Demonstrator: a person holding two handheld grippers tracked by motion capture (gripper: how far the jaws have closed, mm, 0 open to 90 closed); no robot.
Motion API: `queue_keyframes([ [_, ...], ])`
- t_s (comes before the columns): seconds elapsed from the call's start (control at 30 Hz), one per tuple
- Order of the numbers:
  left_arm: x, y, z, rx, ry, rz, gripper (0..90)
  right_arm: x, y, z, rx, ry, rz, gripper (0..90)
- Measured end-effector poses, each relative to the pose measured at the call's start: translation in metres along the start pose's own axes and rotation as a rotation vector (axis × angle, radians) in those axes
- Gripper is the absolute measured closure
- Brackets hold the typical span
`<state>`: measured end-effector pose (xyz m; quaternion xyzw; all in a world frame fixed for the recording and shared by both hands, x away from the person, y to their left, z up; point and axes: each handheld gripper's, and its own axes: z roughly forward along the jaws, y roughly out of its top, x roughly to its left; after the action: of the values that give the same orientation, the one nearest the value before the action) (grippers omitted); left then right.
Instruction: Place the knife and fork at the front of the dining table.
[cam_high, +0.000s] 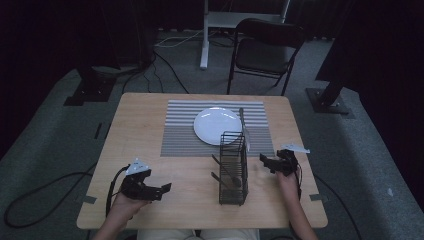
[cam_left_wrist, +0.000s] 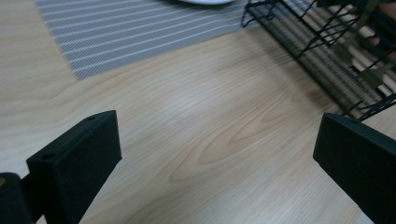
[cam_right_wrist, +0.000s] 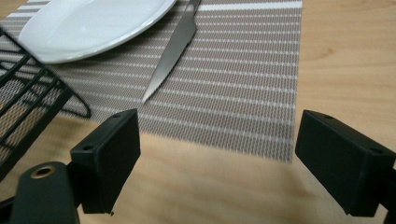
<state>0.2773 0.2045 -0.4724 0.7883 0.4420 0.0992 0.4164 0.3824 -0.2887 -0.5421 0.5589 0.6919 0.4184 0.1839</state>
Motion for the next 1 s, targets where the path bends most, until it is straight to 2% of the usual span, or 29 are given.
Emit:
queue_keyframes([
  [0.17, -0.009, 0.01, 0.008, -0.012, -0.035, 0.008, 3.4, -0.001, -0.012, -0.016, -0.011, 0.001, -0.002, 13.7],
  [0.3, -0.016, 0.017, 0.013, -0.018, -0.042, 0.033, 3.4, -0.002, -0.02, -0.026, -0.019, 0.009, 0.007, 13.7],
  [0.4, -0.019, 0.022, 0.015, -0.024, -0.054, 0.034, 3.4, -0.001, -0.025, -0.033, -0.016, 0.012, 0.009, 13.7],
  [0.7, -0.027, 0.036, 0.029, -0.032, -0.074, 0.055, 4.6, 0.005, -0.042, -0.051, -0.011, 0.004, -0.024, 13.7],
  [0.83, -0.032, 0.044, 0.034, -0.031, -0.084, 0.08, 7.1, 0.006, -0.048, -0.057, -0.012, 0.007, -0.025, 13.7],
  [0.9, -0.035, 0.048, 0.035, -0.043, -0.088, 0.083, 12.4, 0.006, -0.051, -0.06, -0.012, 0.009, -0.027, 13.7],
  [1.0, -0.038, 0.054, 0.037, -0.05, -0.104, 0.088, 15.0, 0.006, -0.055, -0.065, -0.017, 0.008, -0.023, 13.7],
])
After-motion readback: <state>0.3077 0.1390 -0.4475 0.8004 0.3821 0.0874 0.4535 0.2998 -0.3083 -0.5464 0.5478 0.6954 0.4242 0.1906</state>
